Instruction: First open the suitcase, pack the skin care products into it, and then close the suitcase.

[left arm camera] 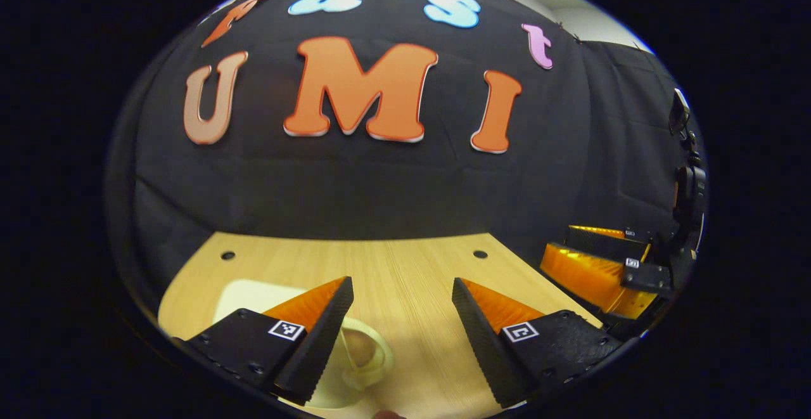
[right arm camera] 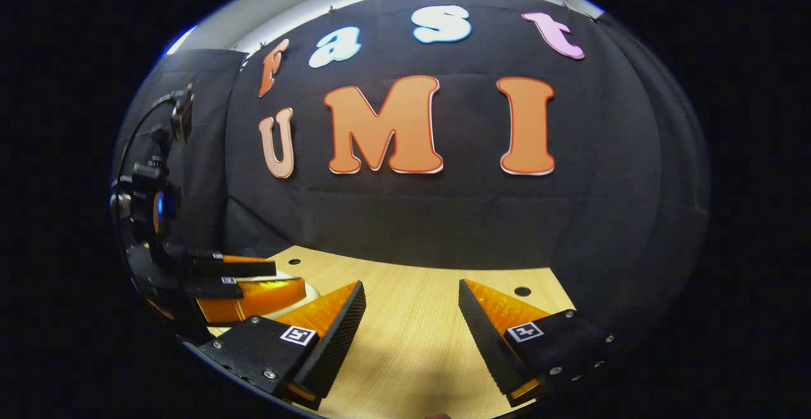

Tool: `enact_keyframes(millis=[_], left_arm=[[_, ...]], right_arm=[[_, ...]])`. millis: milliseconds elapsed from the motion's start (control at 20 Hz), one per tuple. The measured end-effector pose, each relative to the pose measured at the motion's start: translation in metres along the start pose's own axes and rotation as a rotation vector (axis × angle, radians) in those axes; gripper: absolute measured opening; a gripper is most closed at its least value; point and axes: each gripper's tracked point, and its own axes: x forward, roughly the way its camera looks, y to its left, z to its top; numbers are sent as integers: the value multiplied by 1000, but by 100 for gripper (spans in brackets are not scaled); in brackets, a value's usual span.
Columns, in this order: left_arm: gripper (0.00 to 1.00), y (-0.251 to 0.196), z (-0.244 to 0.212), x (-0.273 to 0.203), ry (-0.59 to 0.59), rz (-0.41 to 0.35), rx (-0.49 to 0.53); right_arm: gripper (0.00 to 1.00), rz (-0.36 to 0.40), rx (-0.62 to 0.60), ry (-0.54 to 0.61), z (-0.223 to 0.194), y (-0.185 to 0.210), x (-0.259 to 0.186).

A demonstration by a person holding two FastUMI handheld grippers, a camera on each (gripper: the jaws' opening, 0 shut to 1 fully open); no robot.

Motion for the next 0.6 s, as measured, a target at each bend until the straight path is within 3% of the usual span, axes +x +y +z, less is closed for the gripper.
enact_keyframes(millis=[300,600], left_arm=[[97,22,70,-46,-234,242,170],[100,42,58,-66,-257,304,132]], right_arm=[[94,78,-41,-98,24,30,0],[94,45,-71,-216,49,21,-5]])
